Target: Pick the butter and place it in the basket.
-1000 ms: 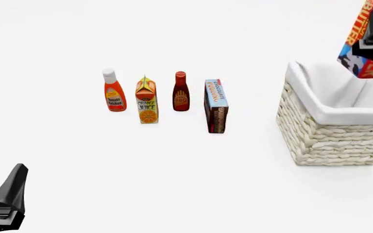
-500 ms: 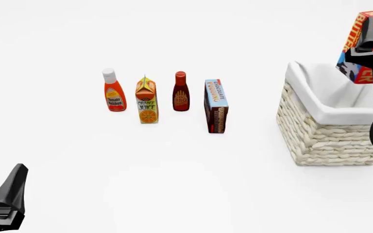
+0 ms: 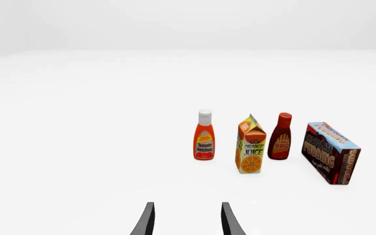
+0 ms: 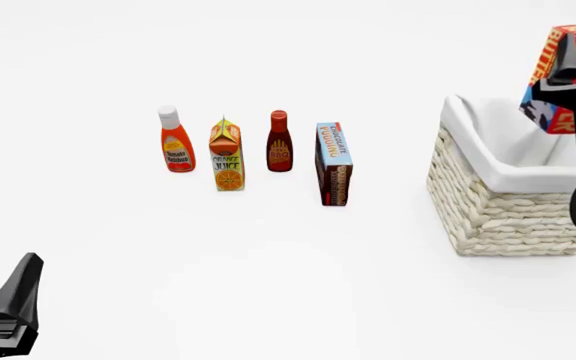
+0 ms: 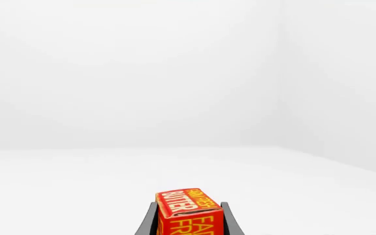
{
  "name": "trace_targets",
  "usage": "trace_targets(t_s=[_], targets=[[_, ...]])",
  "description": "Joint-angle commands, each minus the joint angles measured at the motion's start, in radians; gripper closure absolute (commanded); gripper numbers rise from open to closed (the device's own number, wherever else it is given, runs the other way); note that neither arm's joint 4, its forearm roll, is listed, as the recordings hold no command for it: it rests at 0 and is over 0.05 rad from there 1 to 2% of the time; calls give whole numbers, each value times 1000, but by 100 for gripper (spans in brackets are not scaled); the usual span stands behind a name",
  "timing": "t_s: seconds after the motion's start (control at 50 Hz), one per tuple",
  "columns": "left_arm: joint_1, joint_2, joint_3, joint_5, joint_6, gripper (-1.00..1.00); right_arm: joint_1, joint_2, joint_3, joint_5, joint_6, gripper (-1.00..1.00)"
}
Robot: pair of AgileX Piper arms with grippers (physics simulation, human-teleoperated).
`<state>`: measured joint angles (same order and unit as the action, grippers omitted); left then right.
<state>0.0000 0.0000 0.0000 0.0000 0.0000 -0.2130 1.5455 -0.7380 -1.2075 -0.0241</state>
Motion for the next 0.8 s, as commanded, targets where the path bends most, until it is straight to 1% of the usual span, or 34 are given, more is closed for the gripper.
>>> trace_targets(t_s=[0.02, 0.8], targets=[[0, 0, 0, 0, 0, -100, 4, -2, -10, 0, 17, 100], [0, 0, 0, 0, 0, -100, 11, 41, -16, -11, -12, 100]])
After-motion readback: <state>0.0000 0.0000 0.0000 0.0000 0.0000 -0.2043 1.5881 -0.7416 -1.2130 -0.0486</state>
